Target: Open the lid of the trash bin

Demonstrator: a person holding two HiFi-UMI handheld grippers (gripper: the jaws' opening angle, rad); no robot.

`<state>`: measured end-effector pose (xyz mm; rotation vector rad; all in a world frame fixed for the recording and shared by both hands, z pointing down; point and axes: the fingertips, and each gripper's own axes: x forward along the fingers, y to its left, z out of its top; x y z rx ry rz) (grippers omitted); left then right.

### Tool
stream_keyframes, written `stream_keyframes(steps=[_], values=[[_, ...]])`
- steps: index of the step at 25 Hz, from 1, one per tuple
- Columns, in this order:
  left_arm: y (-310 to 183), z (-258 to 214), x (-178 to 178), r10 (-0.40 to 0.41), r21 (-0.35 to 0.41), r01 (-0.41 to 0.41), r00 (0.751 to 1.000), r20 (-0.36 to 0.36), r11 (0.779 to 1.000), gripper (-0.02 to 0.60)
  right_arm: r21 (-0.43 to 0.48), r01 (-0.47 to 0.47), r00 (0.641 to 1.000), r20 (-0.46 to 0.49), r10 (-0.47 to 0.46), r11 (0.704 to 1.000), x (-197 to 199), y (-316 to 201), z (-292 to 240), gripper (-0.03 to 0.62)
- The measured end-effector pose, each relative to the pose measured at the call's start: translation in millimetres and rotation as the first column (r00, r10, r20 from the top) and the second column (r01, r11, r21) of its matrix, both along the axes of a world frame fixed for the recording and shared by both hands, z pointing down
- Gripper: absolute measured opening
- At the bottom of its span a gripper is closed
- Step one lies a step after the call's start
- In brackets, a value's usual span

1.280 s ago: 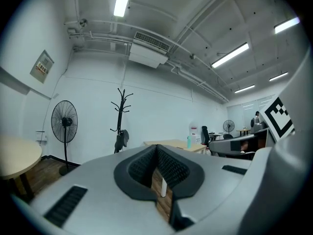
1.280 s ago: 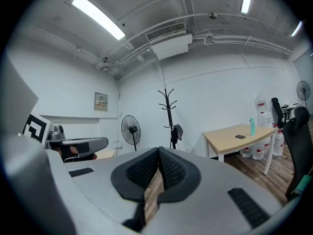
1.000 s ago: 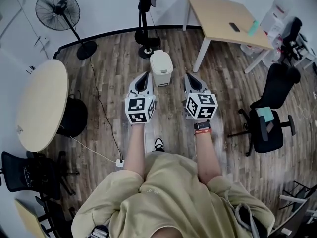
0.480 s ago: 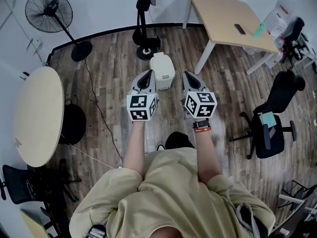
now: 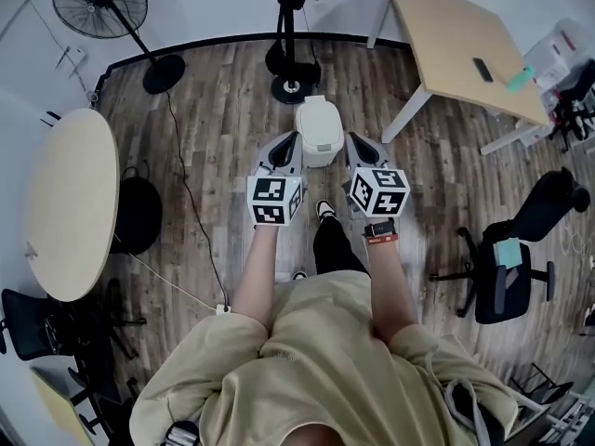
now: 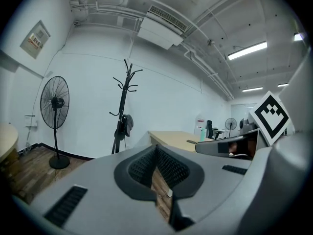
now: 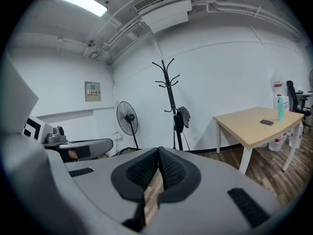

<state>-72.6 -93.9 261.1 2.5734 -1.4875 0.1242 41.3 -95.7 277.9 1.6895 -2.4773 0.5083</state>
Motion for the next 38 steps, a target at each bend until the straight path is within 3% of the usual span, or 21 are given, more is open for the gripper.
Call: stream_keyframes(steps=[9,24,31,38], values=[[-82.2,70.7,14.9,-0.023,-0.138,0.024,1.000,0.004,0.990,0.023,-0.156,0.031,0.999,0.047,-0.024,0.987,11.5,-84.4,80.9,0.014],[-156.3,190.7,35.5,-0.027,-0.346,0.019,0.999,-0.018,0.938,0.023,-0.358,0.117,0.992,0.001,-0.125,0.926,27.0,-166.2,227.6,0.014],[-179.7,240.7,45.2,-0.012,-0.405,0.010,1.000,-0.002,0.914,0.024,-0.422,0.164,0.979,-0.040,-0.199,0.892,35.7,-195.9,290.8,0.014],[-201.0,276.6,52.2,0.016,-0.396,-0.004,1.000,0.026,0.918,0.023,-0.474,0.227,0.958,-0.051,-0.283,0.851,26.7,-212.8,343.3,0.014]])
